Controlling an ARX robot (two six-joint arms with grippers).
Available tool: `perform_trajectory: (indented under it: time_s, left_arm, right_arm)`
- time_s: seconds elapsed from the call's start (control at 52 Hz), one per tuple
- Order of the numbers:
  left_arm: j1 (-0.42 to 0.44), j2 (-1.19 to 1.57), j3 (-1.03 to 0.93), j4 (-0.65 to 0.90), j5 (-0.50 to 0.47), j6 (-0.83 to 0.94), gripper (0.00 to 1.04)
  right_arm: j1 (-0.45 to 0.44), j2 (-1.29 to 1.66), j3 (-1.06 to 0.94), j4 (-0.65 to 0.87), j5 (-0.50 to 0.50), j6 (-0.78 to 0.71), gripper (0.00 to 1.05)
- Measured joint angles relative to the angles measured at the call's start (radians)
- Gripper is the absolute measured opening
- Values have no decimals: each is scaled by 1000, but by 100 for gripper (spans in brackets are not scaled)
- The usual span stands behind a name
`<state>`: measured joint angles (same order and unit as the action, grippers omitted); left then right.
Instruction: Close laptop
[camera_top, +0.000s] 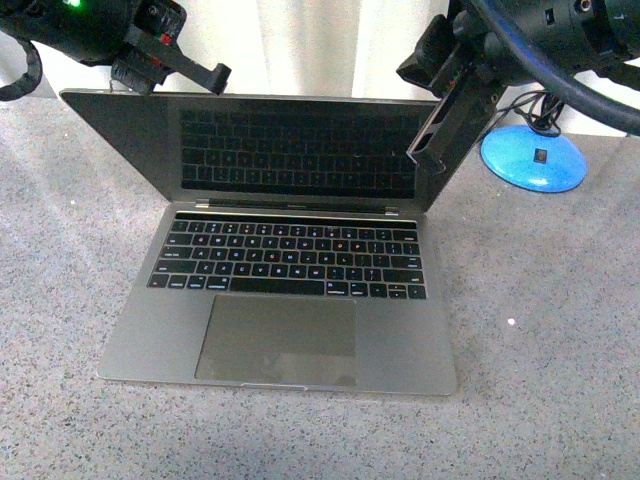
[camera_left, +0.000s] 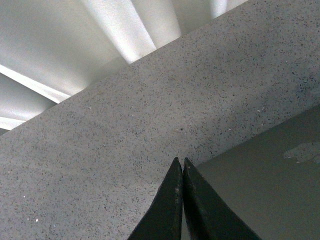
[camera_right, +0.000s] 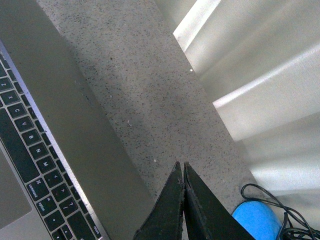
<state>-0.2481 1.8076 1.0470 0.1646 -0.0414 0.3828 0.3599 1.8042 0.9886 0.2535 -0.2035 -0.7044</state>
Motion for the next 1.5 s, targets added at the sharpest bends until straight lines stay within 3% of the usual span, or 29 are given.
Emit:
perform_trajectory:
  time_s: [1.5]
  left_arm:
    - [-63, -30, -170, 19, 45, -130, 4]
  right_arm:
    - [41, -25, -210, 116, 19, 84, 1]
